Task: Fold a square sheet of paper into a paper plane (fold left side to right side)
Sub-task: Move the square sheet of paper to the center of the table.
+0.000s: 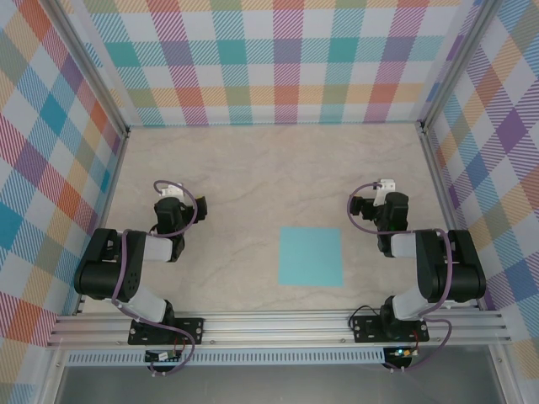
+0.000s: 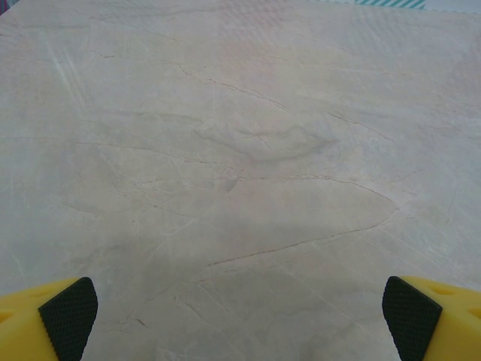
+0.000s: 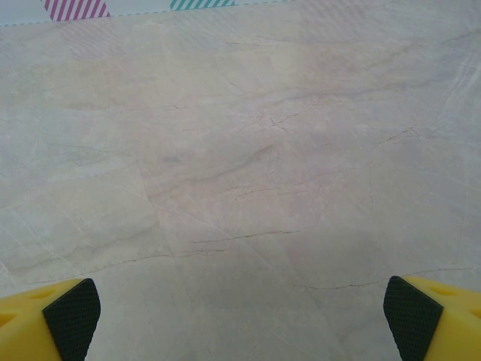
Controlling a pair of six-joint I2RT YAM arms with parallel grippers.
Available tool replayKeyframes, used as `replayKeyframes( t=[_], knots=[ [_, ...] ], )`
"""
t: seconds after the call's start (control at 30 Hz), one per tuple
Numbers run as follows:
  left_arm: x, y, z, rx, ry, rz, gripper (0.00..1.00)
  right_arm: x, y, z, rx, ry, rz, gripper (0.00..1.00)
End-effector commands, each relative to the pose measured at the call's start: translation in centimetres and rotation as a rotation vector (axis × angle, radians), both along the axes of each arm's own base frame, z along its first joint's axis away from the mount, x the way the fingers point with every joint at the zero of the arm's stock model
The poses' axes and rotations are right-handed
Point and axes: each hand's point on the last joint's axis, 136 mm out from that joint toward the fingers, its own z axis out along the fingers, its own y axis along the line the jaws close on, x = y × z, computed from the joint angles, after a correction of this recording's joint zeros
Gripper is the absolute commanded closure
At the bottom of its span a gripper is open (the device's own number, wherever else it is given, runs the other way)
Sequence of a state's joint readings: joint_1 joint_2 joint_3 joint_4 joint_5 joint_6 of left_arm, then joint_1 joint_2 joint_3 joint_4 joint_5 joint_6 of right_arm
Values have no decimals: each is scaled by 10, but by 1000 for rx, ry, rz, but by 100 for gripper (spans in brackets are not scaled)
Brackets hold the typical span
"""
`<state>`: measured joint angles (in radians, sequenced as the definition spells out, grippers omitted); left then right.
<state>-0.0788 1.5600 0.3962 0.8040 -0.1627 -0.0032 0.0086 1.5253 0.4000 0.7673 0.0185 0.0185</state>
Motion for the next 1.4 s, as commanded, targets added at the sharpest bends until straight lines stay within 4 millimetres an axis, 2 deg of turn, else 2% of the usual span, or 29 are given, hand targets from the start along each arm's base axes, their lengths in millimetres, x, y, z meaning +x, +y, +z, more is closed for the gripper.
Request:
replayKeyframes(
  t=[0.0, 0.1, 0.17, 0.27, 0.37, 0.5, 0.6, 0.73, 0.83, 0.93, 1.03, 1.17, 1.23, 1.37],
  knots=[
    [3, 8, 25, 11, -20, 38, 0, 9, -9, 21, 10, -40, -55, 0],
    [-7, 8, 57, 9, -5, 42, 0, 4, -25, 36, -9, 72, -156, 0],
    [-17, 9, 76, -55, -4, 77, 0, -5, -25, 47, 9, 114, -162, 0],
    [-31, -4, 89, -244, 70, 92, 0, -27, -20, 60, 95, 203, -187, 0],
    [-44, -40, 89, -372, 204, -18, 0, -58, -12, 67, 222, 319, -231, 0],
    [-74, -93, 91, -324, 348, -196, 0, -98, 12, 62, 390, 483, -208, 0],
    [-101, -147, 93, -260, 426, -364, 0, -124, 22, 53, 435, 570, -194, 0],
    [-141, -219, 80, -198, 513, -561, 0, -150, 20, 52, 426, 583, -210, 0],
    [-165, -273, 65, -144, 568, -697, 0, -163, 9, 57, 384, 550, -258, 0],
    [-187, -328, 47, -33, 627, -828, 0, -172, -3, 64, 341, 518, -305, 0],
    [-202, -371, 28, 80, 674, -910, 0, -176, -7, 71, 328, 493, -314, 0],
    [-205, -397, 3, 196, 737, -903, 0, -178, -6, 74, 335, 490, -314, 0],
    [-203, -400, -12, 219, 774, -875, 0, -179, -7, 73, 336, 490, -320, 0],
    [-196, -394, -33, 268, 819, -815, 0, -178, -6, 75, 339, 487, -315, 0]
  ],
)
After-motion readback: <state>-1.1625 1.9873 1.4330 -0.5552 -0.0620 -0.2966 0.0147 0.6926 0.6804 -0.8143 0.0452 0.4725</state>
